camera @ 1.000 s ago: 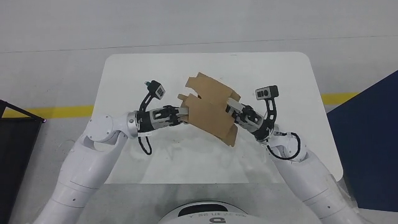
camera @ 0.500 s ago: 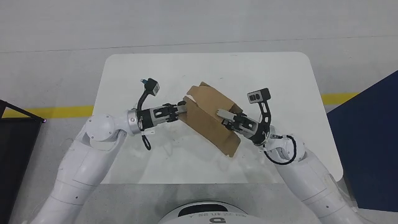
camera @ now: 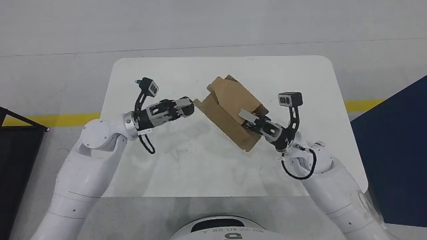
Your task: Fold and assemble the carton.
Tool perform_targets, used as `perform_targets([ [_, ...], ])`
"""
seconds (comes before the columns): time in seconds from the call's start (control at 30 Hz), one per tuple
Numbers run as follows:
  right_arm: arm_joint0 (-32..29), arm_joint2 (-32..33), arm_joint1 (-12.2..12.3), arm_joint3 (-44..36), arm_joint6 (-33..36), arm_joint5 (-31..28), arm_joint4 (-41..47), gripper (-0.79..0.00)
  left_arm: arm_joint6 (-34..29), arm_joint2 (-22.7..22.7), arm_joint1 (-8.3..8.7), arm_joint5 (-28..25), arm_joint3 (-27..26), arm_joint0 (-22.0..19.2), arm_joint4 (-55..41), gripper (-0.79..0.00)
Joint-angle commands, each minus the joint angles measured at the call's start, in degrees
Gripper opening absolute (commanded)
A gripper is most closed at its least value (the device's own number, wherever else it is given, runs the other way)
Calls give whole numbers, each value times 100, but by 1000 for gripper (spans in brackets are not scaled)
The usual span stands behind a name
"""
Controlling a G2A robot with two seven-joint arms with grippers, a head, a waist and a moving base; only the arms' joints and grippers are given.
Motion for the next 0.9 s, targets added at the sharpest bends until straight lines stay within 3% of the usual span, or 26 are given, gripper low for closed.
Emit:
perform_targets([
  [0.0, -23, 26, -23, -24, -416, -105, -667, -785, -73, 39, 10, 54, -86, 116, 121, 0],
  [0.13, -60, -146, -83, -162, -858, -224, -1162, -785, -72, 295, 2, 277, -166, 171, 510, 0],
  [0.33, -60, -345, -144, -214, -1191, -342, -1430, -785, 130, 781, -72, 595, -98, -124, 850, 0],
  [0.53, -3, -672, -173, -256, -924, -429, -1121, -785, 569, 1044, -150, 841, 72, -431, 998, 0],
  [0.7, 64, -734, -169, -190, -733, -392, -1002, -785, 770, 1103, -185, 856, 160, -491, 943, 0],
  [0.87, 33, -625, -150, -216, -755, -406, -1009, -785, 816, 849, -184, 870, 319, -445, 405, 0],
])
